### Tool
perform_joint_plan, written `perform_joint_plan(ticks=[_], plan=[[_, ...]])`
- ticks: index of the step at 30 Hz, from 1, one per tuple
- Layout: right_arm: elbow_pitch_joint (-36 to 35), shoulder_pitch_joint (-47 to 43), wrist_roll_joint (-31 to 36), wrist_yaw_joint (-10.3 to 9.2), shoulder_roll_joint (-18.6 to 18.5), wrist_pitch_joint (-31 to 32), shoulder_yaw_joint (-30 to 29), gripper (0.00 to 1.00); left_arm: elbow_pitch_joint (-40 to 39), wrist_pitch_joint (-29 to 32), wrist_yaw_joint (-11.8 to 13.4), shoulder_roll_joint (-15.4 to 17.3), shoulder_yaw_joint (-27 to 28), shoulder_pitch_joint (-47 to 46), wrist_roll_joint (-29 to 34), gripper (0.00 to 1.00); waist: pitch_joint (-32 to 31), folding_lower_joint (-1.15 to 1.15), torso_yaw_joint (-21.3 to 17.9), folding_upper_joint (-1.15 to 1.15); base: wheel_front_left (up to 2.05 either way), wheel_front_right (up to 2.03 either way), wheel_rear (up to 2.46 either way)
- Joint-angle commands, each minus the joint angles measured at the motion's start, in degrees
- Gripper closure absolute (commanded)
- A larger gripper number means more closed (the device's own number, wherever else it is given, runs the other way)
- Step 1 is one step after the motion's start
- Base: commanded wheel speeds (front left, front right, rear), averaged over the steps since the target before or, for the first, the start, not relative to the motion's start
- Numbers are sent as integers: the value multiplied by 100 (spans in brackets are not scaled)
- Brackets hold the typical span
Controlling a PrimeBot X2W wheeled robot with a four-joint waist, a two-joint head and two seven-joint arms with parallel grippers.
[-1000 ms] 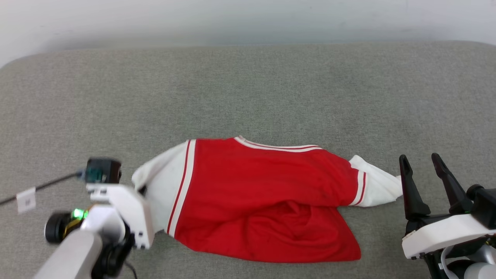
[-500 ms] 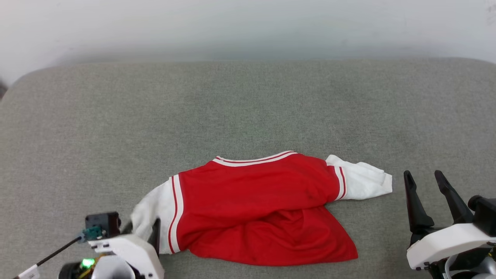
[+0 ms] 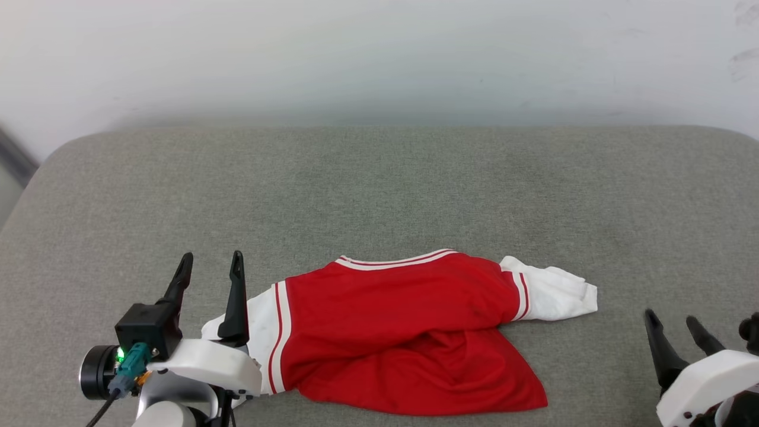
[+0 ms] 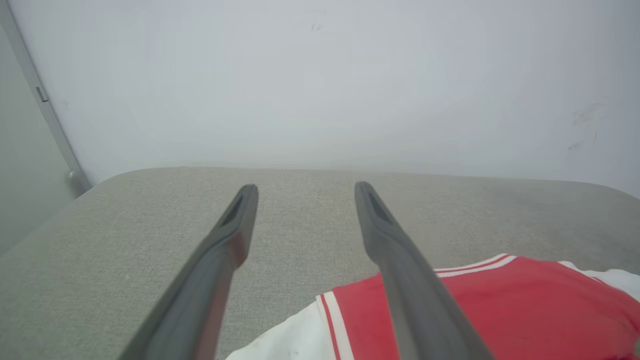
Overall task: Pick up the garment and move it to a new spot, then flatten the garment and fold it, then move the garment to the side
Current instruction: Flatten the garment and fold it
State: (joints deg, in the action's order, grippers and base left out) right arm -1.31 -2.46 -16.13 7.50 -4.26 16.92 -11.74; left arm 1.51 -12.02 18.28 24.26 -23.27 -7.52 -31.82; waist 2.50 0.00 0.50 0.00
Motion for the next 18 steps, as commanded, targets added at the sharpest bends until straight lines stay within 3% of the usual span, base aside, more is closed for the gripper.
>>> perform_joint_plan(ticks=[1,10,18], plan=[[69,45,-83,-2,-44,92,-32,0,-56,-27,33,-20,1,42,39,0,7,0,18,0,0,0,0],[1206,1062,-574,-1,-730,1881,4,0,-675,83,135,7,-173,-130,260,0,481,0,360,0,0,0,0],[1873,1954,-711,-2,-1049,2427,676,0,-696,45,60,-150,-322,-372,299,0,952,0,700,0,0,0,0]])
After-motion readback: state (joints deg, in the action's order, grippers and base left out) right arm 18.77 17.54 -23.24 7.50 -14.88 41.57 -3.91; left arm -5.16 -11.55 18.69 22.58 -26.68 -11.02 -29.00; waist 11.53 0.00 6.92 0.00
